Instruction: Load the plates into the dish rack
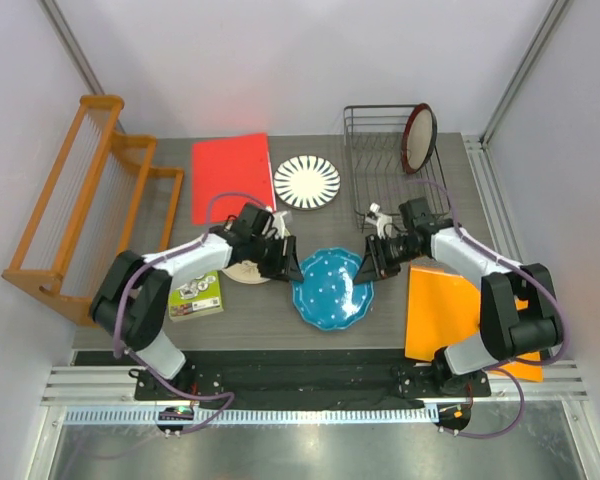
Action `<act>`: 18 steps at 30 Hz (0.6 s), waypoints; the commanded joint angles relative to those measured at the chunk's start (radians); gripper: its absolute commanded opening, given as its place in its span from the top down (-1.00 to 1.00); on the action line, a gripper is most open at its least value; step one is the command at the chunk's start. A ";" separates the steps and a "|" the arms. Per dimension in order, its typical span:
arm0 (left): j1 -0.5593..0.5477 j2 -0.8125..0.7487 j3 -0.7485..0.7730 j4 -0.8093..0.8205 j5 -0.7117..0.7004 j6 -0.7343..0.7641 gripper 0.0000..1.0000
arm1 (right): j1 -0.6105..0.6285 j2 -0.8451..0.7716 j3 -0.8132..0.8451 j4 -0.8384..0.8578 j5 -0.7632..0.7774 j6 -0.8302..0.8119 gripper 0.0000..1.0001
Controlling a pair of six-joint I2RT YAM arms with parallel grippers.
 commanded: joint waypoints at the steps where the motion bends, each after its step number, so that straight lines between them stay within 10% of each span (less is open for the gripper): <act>1: 0.042 -0.158 0.126 -0.219 -0.124 0.212 -0.10 | -0.003 -0.115 0.236 -0.153 -0.075 -0.074 0.97; 7: 0.077 -0.320 0.221 -0.287 -0.500 0.344 -0.98 | -0.015 -0.108 0.561 -0.161 0.027 -0.031 0.97; 18: 0.105 -0.315 0.276 -0.221 -0.959 0.343 -0.99 | -0.086 0.015 0.874 0.352 0.911 0.087 0.98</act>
